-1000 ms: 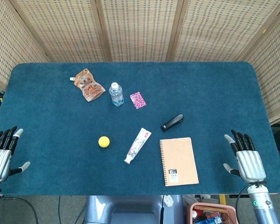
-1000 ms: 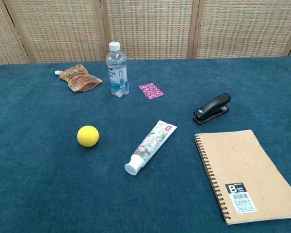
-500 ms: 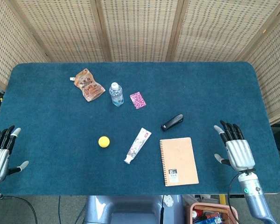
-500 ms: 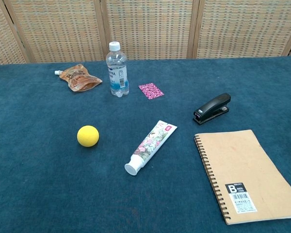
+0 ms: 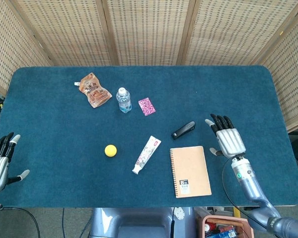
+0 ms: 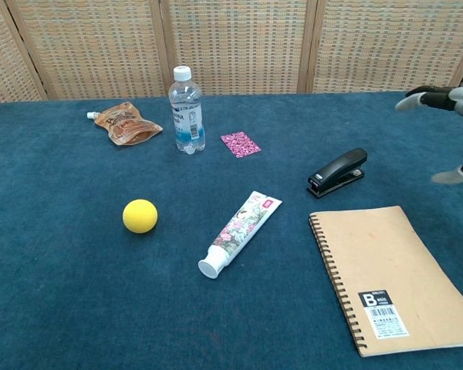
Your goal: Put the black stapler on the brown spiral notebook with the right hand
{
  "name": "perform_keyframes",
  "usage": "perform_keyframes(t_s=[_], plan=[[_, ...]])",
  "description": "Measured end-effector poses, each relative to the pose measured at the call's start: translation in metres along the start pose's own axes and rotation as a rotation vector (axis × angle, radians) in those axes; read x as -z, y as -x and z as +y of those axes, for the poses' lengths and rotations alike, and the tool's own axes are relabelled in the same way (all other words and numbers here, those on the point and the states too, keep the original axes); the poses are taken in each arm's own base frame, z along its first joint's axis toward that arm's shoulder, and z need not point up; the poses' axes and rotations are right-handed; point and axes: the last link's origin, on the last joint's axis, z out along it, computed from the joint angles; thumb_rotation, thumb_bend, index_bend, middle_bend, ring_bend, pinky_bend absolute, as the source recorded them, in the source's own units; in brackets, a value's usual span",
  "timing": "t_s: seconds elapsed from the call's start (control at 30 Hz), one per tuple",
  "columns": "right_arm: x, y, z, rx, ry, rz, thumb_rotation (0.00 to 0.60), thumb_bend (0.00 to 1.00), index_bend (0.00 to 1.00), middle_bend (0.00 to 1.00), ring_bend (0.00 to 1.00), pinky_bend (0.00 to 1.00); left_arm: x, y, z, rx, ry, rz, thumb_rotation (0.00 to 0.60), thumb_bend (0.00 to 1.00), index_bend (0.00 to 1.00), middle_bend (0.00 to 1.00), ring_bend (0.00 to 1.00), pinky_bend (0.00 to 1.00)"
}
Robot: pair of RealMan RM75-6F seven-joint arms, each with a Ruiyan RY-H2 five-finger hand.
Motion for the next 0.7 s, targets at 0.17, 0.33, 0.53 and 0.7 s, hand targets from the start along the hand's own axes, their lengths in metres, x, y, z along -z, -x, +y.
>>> perform_keyframes(t_s=[0.17,0.33,0.53,0.7], plan=[[-0.032,0.008,-0.020,0.000,-0.011,-0.045,0.600,0.16,0.04,0.00,0.00,0.03,-0.002,0.002,-0.002,0.003,-0.007,-0.013,0.600,0.16,0.00,0.00,0.00,0.00],[-0.060,0.016,-0.042,0.000,-0.023,-0.079,0.600,0.16,0.05,0.00,0.00,0.03,-0.006,0.004,-0.006,0.008,-0.025,-0.027,0.600,0.16,0.00,0.00,0.00,0.00],[-0.079,0.023,-0.057,0.021,-0.034,-0.099,0.600,0.16,0.09,0.00,0.00,0.04,-0.008,0.004,-0.009,0.016,-0.034,-0.031,0.600,0.16,0.00,0.00,0.00,0.00],[-0.085,0.026,-0.059,0.033,-0.029,-0.113,0.600,0.16,0.14,0.01,0.00,0.06,-0.008,0.004,-0.010,0.018,-0.035,-0.029,0.600,0.16,0.00,0.00,0.00,0.00]])
